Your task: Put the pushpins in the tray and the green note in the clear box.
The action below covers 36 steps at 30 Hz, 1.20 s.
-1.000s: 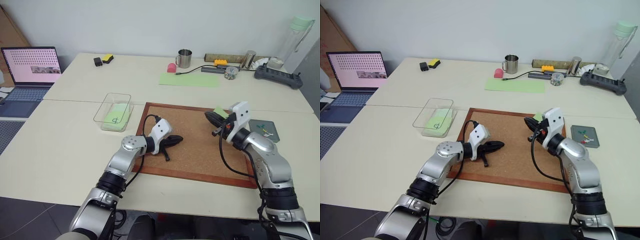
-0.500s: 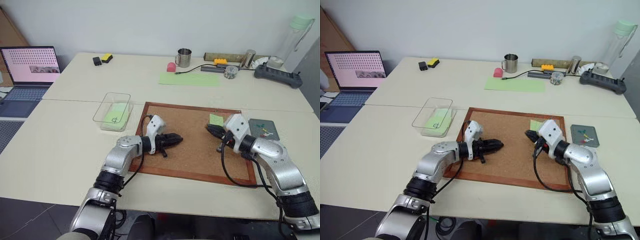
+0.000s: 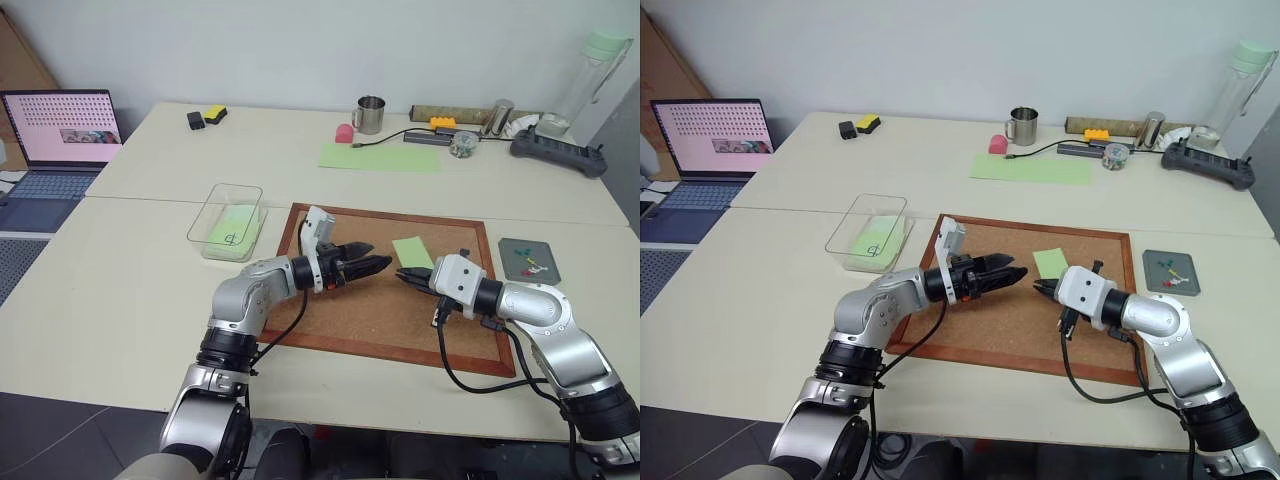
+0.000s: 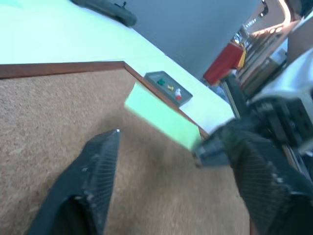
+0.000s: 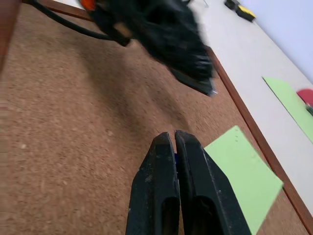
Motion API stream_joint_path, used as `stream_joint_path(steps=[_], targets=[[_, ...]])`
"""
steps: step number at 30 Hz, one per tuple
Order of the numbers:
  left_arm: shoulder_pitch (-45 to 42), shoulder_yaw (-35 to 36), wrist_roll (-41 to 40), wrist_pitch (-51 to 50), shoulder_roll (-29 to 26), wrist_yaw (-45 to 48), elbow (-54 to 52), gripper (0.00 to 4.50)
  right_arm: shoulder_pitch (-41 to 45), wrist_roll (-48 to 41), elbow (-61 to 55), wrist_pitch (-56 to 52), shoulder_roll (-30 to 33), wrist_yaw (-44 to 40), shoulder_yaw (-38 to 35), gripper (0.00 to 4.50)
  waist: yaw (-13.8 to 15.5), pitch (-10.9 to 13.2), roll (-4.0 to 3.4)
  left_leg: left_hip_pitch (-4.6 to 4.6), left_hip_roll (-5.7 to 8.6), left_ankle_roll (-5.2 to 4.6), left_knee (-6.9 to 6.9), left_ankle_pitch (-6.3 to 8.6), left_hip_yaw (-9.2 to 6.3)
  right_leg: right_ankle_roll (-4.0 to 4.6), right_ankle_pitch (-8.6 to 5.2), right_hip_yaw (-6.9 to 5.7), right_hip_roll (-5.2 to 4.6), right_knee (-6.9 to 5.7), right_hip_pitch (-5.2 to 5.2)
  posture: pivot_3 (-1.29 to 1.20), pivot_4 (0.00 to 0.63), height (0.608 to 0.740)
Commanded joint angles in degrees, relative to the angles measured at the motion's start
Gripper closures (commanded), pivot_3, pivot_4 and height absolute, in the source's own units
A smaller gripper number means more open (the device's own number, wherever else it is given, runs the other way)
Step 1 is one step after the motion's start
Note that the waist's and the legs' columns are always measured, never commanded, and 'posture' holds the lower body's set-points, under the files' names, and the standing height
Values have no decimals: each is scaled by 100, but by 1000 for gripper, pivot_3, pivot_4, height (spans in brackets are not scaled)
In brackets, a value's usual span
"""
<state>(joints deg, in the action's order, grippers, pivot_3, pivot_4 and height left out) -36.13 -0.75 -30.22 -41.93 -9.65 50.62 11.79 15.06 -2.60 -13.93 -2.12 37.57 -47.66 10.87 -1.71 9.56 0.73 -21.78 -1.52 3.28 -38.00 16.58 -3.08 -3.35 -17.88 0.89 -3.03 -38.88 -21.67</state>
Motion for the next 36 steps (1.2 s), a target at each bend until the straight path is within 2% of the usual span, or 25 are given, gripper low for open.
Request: stream_joint_path(steps=[1, 9, 23, 36], targets=[[-74, 51, -231, -213, 44, -12, -125, 985, 275, 138, -468, 189, -52, -77, 146, 4500, -2, 0, 0, 0, 0, 1, 0, 0, 0, 0, 0, 0, 0, 0, 0, 0, 150, 740], [18, -38, -218, -307, 10, 11, -226, 985, 429, 156, -576, 112, -164, -24, 114, 4500, 4, 0, 1, -1, 1, 17, 0, -10, 0, 0, 0, -1, -2, 1, 0, 0, 150, 740], [-9, 796, -768, -569, -248, -126, -223, 985, 587, -704, -578, -904, -366, 444, -959, 4500, 4, 1, 1, -2, -1, 17, 1, -10, -1, 0, 0, -1, -2, 0, -1, 0, 150, 740], [69, 442, -986, -637, -233, 191, -476, 985, 1009, -940, -577, -1225, -425, 516, -1062, 4500, 9, 1, 1, -4, 0, 16, 0, -9, 0, 0, 0, -1, -3, 1, -1, 0, 150, 740]])
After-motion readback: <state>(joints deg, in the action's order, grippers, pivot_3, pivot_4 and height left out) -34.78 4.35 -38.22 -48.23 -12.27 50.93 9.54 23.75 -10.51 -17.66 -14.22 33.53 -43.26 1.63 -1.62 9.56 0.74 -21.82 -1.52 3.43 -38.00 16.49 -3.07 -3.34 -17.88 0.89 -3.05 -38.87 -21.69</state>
